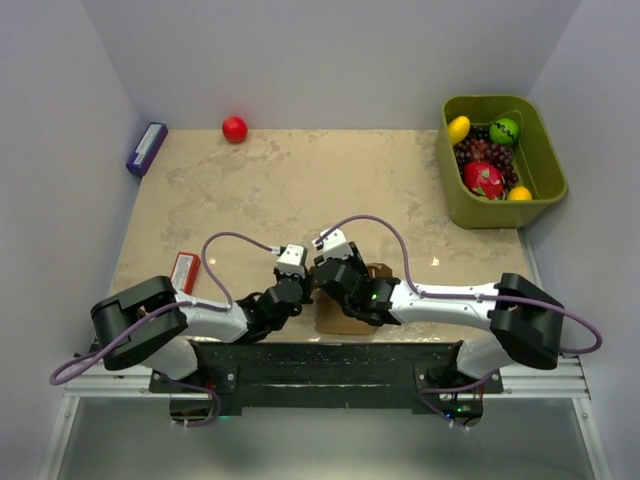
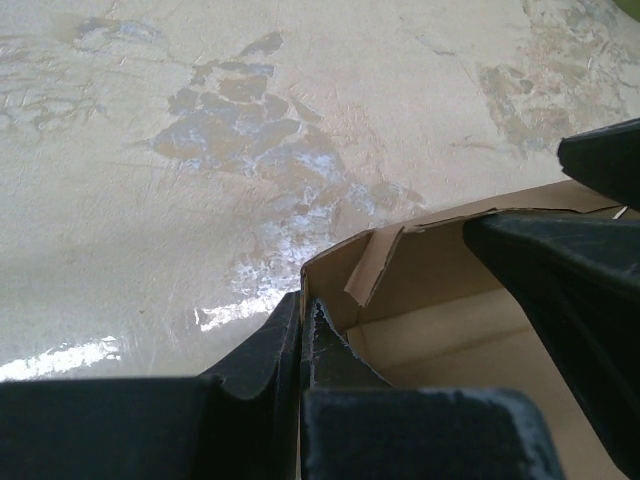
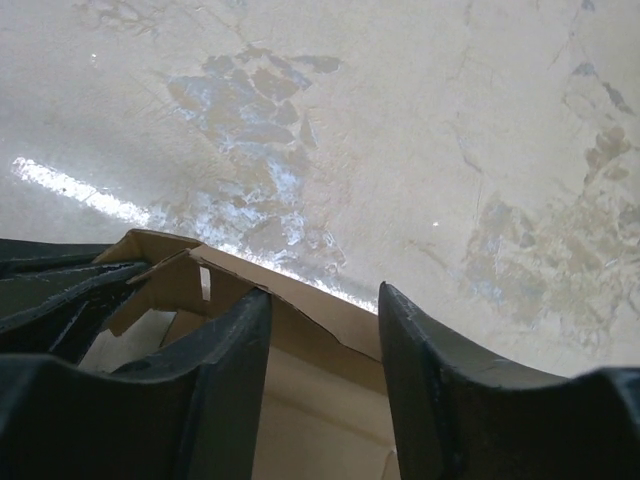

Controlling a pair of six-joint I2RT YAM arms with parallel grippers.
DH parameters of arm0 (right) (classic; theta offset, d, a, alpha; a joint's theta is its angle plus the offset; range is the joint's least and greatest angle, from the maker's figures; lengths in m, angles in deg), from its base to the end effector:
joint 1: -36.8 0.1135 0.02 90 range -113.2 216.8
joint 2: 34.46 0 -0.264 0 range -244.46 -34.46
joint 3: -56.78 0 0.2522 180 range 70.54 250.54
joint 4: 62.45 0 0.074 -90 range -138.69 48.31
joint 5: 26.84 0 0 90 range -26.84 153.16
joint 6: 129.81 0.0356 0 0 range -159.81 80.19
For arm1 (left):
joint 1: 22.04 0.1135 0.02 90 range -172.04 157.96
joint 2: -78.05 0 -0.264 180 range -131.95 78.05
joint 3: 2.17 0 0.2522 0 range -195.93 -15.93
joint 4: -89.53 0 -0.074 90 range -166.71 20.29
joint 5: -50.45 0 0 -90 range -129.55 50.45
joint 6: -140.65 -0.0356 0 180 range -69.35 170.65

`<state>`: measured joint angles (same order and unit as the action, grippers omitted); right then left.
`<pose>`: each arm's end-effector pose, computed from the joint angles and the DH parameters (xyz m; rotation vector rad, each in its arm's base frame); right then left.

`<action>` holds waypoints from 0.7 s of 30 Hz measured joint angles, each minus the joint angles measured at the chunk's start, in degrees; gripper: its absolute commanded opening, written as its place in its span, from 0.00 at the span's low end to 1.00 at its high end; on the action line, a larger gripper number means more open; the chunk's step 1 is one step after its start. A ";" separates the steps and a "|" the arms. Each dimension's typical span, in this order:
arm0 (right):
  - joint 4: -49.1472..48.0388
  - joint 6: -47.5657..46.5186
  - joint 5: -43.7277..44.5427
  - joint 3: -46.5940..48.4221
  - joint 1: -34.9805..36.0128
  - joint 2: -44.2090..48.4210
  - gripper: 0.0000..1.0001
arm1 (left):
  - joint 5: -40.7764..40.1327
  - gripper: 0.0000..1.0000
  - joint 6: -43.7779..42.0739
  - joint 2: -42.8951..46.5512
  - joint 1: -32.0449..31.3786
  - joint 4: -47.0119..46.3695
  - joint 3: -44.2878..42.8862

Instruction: Fold the paper box

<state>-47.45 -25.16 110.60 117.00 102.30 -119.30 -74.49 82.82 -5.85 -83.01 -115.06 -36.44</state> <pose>0.1487 0.2631 0.2088 -0.4794 1.9596 -0.0660 0.1386 -0.2076 0.1402 0.1047 1.9513 -0.4712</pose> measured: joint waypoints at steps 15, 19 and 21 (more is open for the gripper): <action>3.67 10.54 -0.07 -3.98 -0.02 5.73 0.29 | -1.53 0.00 -0.26 0.04 -1.49 2.67 -1.64; 3.67 11.50 -0.11 -4.59 -0.02 5.73 0.29 | -1.14 0.00 -0.28 0.50 -1.51 3.28 -1.66; 4.11 11.93 -0.09 -5.03 -0.04 5.64 0.28 | -1.14 0.00 -0.28 0.70 -1.51 4.00 -1.60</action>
<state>-43.34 -13.23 110.51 111.97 102.25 -113.66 -75.63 82.53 -5.15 -84.52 -111.06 -38.04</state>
